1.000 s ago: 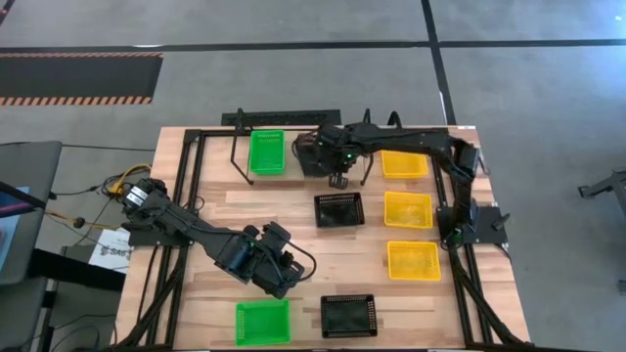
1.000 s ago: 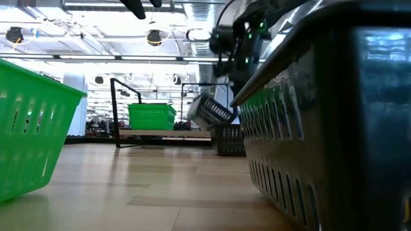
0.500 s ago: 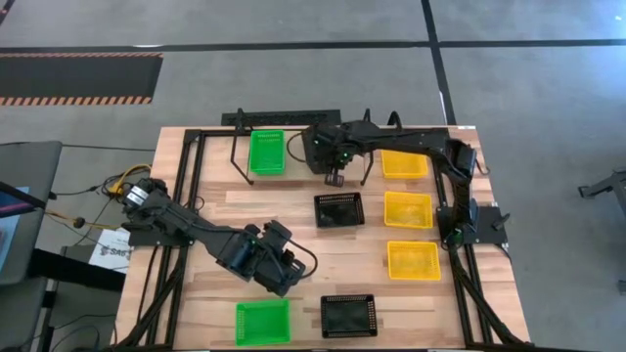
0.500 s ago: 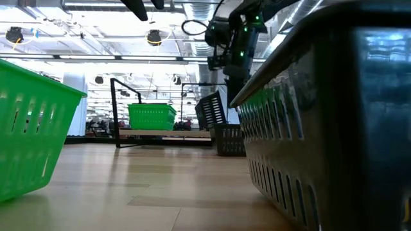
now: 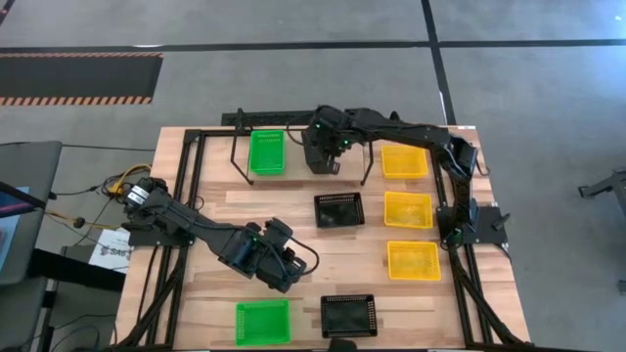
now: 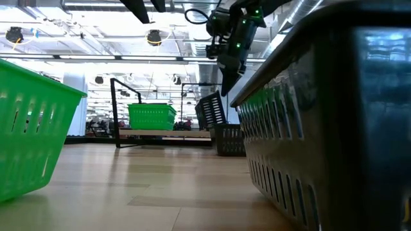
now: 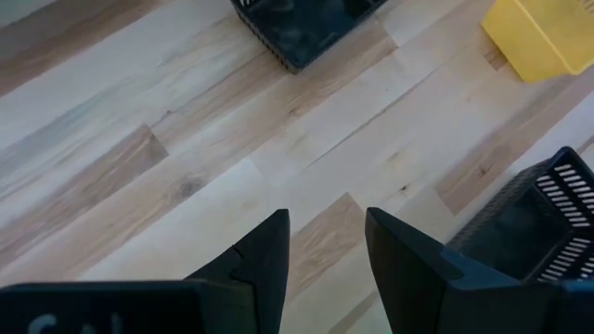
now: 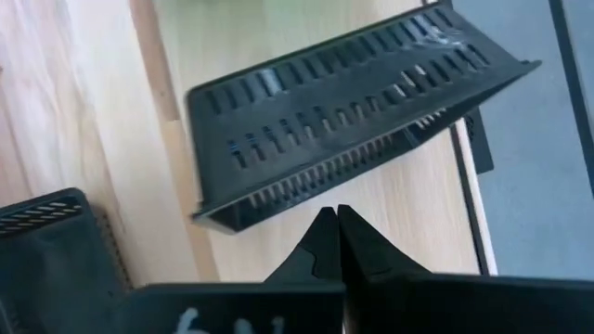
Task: Stack baskets on shelf by color
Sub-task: Put the middle black basket on the shelf
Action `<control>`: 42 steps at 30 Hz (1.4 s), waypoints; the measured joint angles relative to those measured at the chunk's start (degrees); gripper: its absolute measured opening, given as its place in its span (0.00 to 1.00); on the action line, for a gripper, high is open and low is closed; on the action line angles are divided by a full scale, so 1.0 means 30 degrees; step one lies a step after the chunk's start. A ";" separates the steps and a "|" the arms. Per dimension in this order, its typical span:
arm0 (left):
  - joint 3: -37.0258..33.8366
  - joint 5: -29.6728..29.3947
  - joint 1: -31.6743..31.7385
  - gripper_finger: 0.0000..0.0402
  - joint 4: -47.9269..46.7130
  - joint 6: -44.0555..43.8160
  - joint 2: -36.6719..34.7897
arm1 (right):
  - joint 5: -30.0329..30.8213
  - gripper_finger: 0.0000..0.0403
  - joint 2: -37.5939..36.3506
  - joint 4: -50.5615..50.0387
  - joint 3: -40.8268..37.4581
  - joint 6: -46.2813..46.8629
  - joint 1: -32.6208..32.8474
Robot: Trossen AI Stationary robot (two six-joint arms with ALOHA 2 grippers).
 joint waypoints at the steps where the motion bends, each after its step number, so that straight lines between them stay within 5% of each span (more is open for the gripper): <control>1: 0.0000 0.0024 0.0000 0.32 0.0000 0.0000 0.0000 | -0.0010 0.00 0.0020 0.0052 -0.0008 0.0000 -0.0052; 26: 0.0000 0.0007 0.0000 0.32 0.0002 -0.0401 0.0000 | -0.1107 0.00 0.0041 0.2310 -0.0029 0.0299 0.0830; 42: 0.0000 -0.0017 0.0794 0.32 -0.0197 0.0302 0.0000 | -0.1382 0.00 -0.0592 0.0066 -0.0044 0.1033 -0.0044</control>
